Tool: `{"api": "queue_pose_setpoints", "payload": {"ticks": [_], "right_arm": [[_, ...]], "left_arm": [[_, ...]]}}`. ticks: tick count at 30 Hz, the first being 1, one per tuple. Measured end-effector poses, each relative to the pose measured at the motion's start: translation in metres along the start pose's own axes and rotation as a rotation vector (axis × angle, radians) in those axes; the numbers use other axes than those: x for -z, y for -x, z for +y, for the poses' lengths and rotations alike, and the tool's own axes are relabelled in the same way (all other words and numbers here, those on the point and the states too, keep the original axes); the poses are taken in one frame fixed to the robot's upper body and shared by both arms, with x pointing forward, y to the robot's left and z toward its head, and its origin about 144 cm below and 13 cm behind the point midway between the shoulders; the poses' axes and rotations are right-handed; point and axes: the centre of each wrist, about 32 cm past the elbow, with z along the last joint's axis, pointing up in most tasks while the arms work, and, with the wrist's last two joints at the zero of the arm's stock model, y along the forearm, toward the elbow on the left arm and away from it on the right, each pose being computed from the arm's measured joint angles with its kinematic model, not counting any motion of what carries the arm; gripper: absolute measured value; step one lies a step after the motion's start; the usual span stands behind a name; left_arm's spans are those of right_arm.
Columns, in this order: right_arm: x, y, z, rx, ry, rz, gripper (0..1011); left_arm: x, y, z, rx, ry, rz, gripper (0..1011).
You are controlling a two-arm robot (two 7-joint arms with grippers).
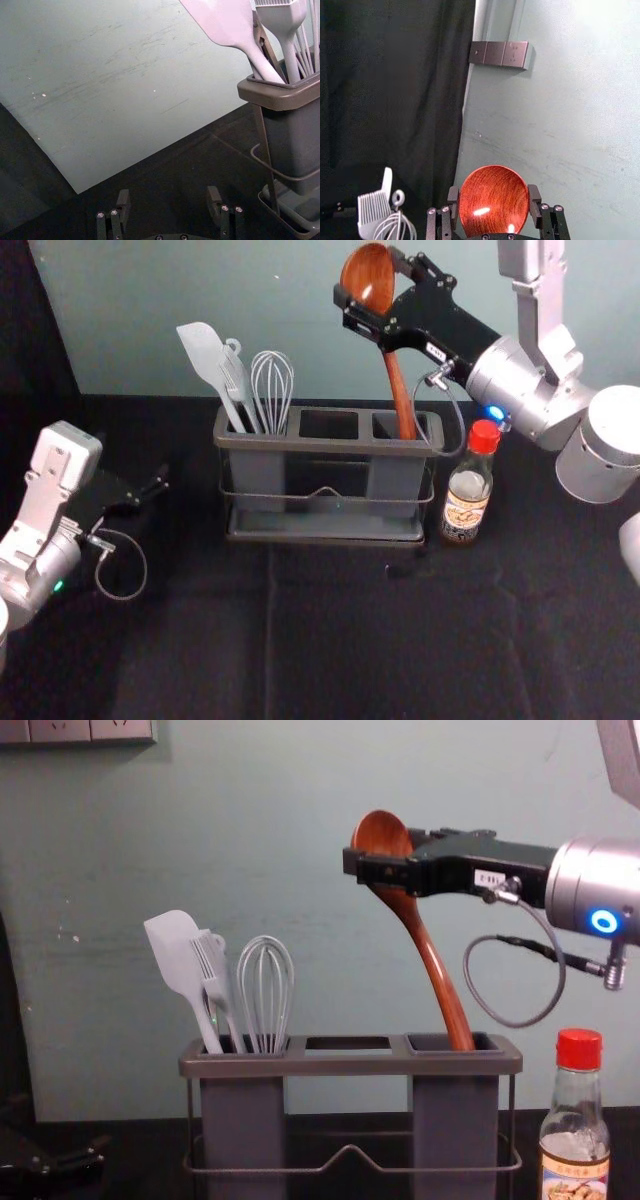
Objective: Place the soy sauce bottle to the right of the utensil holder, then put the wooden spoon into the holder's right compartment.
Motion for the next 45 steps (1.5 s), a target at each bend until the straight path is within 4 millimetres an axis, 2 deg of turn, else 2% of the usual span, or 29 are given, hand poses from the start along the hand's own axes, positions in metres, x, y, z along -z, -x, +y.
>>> {"api": "queue_pose_setpoints", "payload": {"ticks": [22,45], "right_arm": [[0.044,0.007,-0.028,-0.013,0.031,0.047,838],[0.054,0.016,-0.051,-0.032,0.052,0.066,838]], "left_arm": [[0.0,0.0,0.0,0.0,0.0,0.0,1005],[0.0,0.0,0.0,0.0,0.0,0.0,1005]]}}
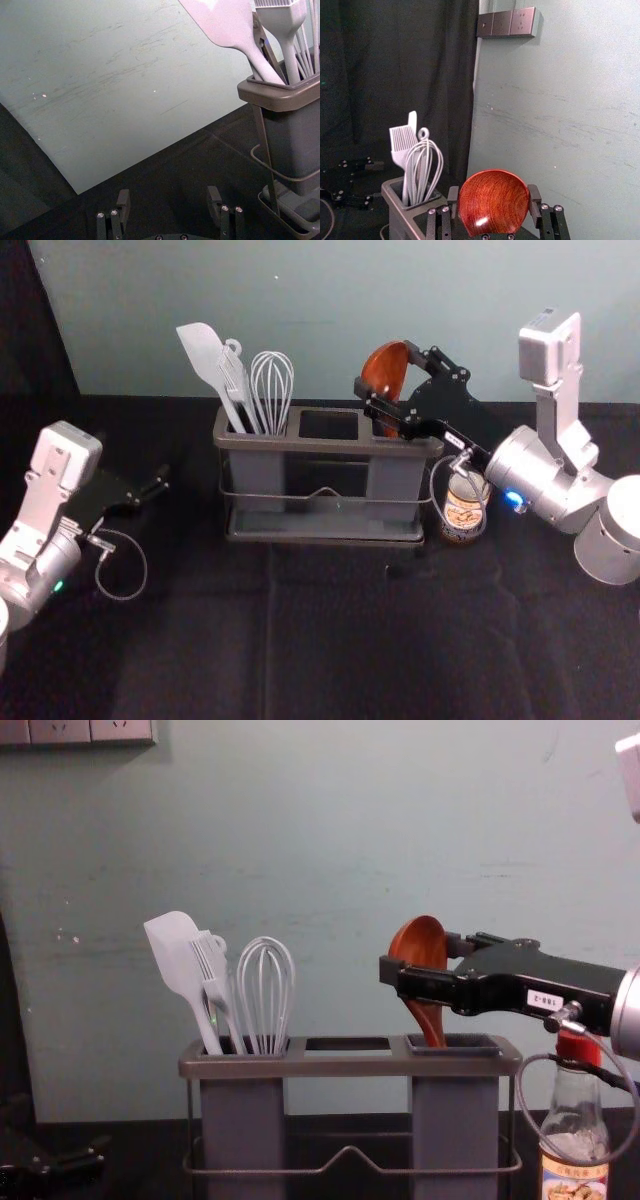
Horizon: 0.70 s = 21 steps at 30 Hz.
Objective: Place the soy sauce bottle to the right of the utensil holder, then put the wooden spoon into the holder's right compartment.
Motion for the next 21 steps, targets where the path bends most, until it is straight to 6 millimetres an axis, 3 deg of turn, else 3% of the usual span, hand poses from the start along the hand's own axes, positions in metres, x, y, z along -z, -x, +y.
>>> {"api": "queue_pose_setpoints", "payload": {"ticks": [21], "right_arm": [[-0.0014,0.0084,-0.0107,0.023,0.021,0.002,838]], "left_arm": [[0.0,0.0,0.0,0.0,0.0,0.0,1005]]}}
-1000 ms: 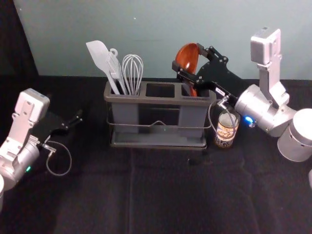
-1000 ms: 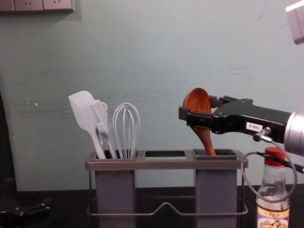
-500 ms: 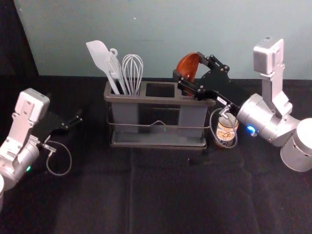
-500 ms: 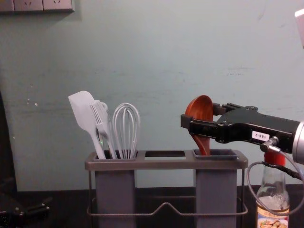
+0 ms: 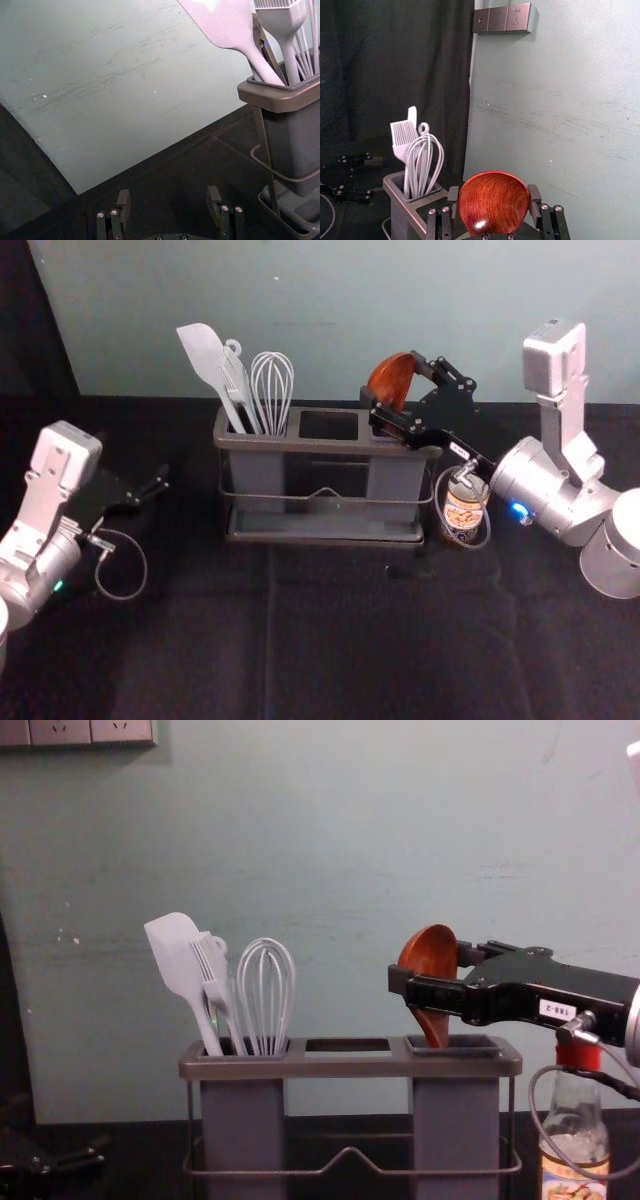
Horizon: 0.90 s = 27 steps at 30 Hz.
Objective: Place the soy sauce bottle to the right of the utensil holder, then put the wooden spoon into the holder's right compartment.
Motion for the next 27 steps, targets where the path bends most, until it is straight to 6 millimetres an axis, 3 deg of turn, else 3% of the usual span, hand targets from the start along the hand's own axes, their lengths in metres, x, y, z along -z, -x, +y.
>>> {"api": "queue_pose_setpoints", "payload": {"ticks": [6,12,27], "right_arm": [[0.0,0.0001,0.0005,0.0,-0.001,-0.001,854],[0.0002,0.0001,0.0008,-0.001,-0.003,-0.001,1003],[-0.0014,-0.0001,0.0009,-0.004,-0.003,-0.007,1002]], "left_arm": [[0.0,0.0,0.0,0.0,0.0,0.0,1005],[0.0,0.0,0.0,0.0,0.0,0.0,1005],[0.0,0.0,0.0,0.0,0.0,0.0,1005]]}}
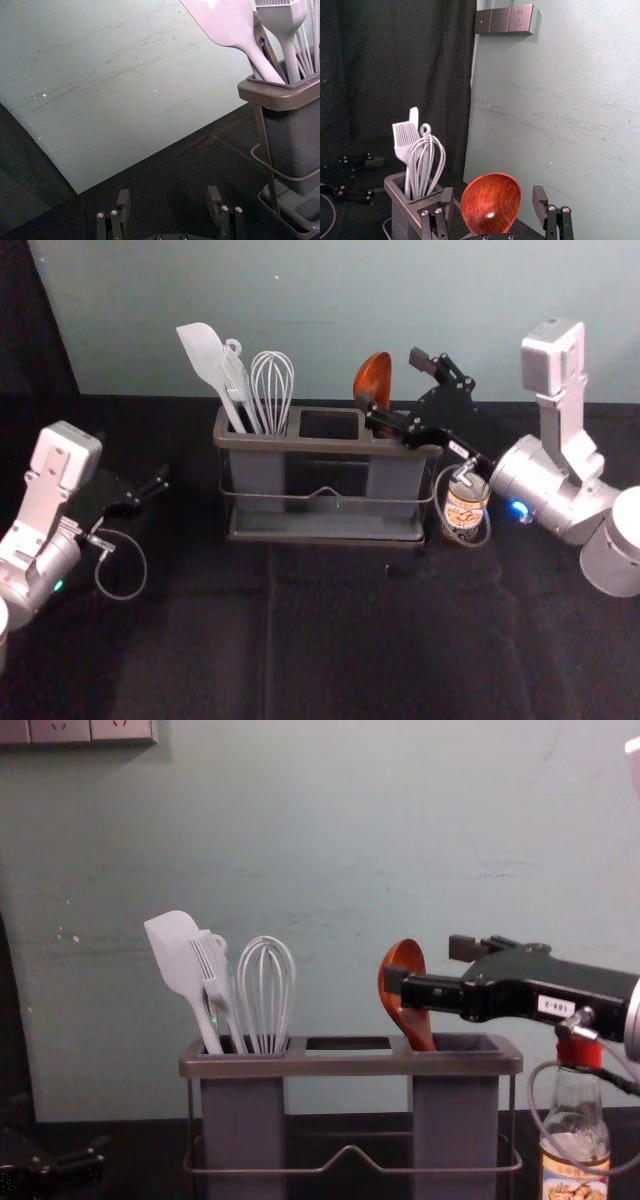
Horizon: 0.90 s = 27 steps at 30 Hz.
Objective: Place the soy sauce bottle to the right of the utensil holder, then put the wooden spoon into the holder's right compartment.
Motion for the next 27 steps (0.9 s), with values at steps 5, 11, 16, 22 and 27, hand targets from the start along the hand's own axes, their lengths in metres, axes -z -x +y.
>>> {"api": "queue_pose_setpoints", "payload": {"ticks": [5,11,16,22,27], "right_arm": [[-0.011,-0.001,-0.004,0.005,-0.001,-0.018,1003],[-0.028,-0.001,-0.012,0.028,-0.016,-0.031,1002],[-0.043,-0.002,-0.02,0.046,-0.012,-0.021,1002],[-0.057,0.0,-0.037,0.067,0.009,-0.01,1002],[-0.062,0.0,-0.055,0.102,0.024,-0.003,1002]], "left_arm": [[0.0,0.0,0.0,0.0,0.0,0.0,1005],[0.0,0.0,0.0,0.0,0.0,0.0,1005],[0.0,0.0,0.0,0.0,0.0,0.0,1005],[0.0,0.0,0.0,0.0,0.0,0.0,1005],[0.0,0.0,0.0,0.0,0.0,0.0,1005]]}}
